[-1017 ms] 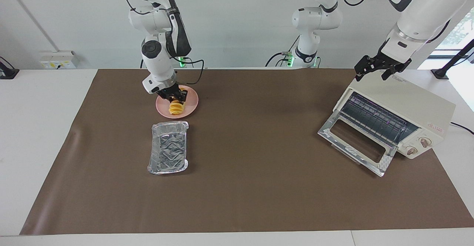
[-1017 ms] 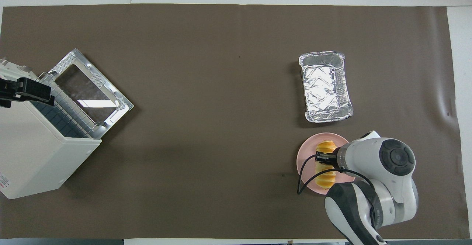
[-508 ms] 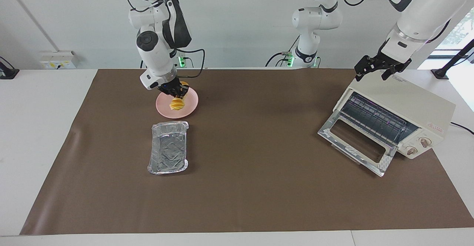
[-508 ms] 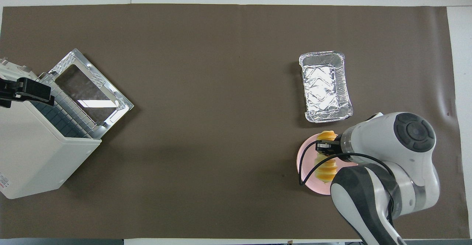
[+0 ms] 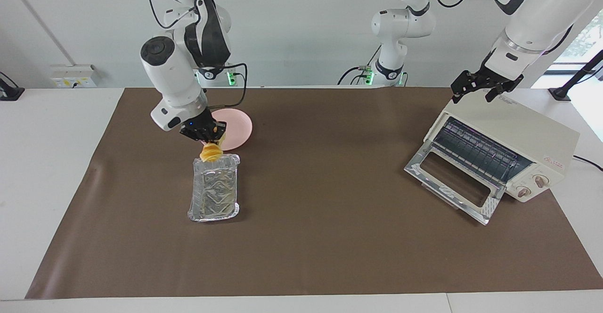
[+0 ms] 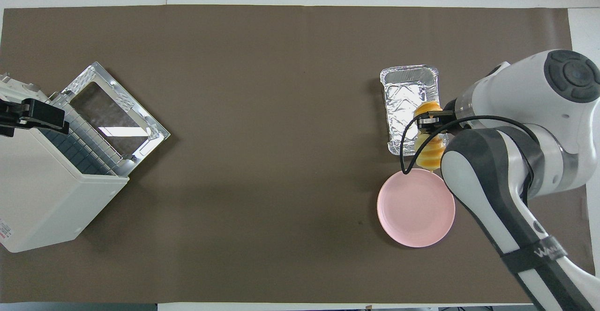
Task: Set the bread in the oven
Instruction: 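Carry the bread roll with the right gripper into the foil tray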
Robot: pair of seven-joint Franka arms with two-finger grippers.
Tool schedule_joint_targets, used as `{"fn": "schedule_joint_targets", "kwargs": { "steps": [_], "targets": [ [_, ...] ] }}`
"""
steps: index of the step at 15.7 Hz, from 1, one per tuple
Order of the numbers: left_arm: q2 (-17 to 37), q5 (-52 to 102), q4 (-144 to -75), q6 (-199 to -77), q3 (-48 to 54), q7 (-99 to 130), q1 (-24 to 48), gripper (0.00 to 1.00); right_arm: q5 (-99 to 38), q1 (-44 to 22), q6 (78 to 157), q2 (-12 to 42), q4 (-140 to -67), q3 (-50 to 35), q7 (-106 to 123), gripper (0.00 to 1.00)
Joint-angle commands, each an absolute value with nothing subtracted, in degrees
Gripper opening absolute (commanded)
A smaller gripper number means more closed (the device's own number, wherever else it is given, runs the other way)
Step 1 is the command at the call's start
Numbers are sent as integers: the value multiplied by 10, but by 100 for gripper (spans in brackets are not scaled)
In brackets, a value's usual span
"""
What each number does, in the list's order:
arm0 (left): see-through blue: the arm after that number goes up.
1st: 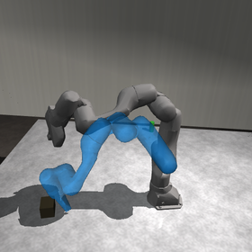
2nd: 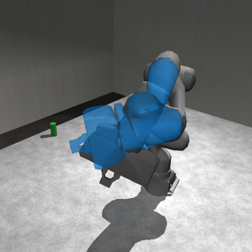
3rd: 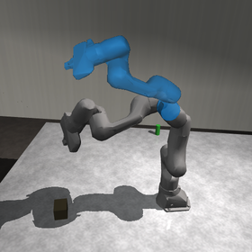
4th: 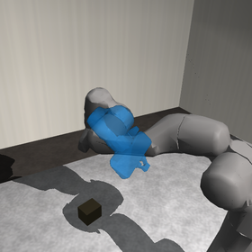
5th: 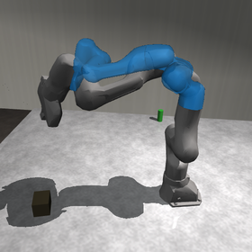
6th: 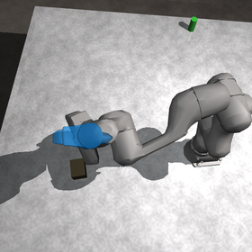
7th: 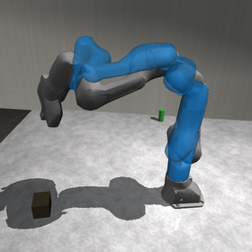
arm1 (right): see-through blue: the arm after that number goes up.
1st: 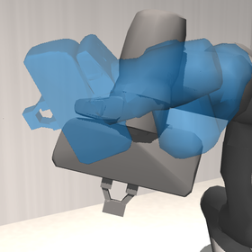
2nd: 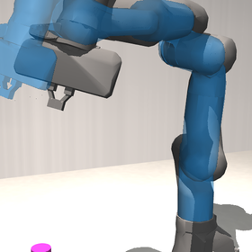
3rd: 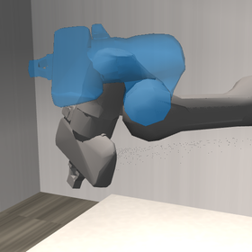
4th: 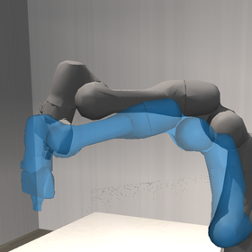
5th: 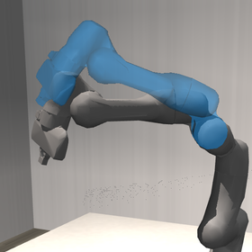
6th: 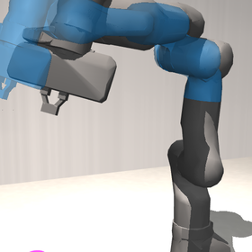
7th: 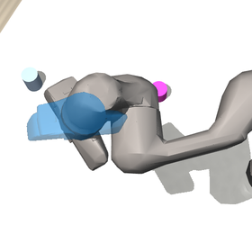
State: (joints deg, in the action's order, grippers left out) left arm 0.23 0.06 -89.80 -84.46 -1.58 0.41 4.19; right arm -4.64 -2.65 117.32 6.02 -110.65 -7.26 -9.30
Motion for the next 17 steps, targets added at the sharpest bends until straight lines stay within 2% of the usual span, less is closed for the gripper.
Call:
{"fn": "schedule_joint_targets", "kwargs": {
  "steps": [1, 9, 17],
  "targets": [
    [-13, -9, -918, -854, -13, 0, 39, 100, -32, -32, 1214, 120, -1058, -77, -83, 0],
    [-13, -9, -918, -854, -13, 0, 39, 100, -29, -27, 1302, 202, -1049, -78, -62, 0],
    [-13, -9, -918, -854, -13, 0, 39, 100, -29, -26, 1329, 208, -1073, -78, -59, 0]
  ]
}}
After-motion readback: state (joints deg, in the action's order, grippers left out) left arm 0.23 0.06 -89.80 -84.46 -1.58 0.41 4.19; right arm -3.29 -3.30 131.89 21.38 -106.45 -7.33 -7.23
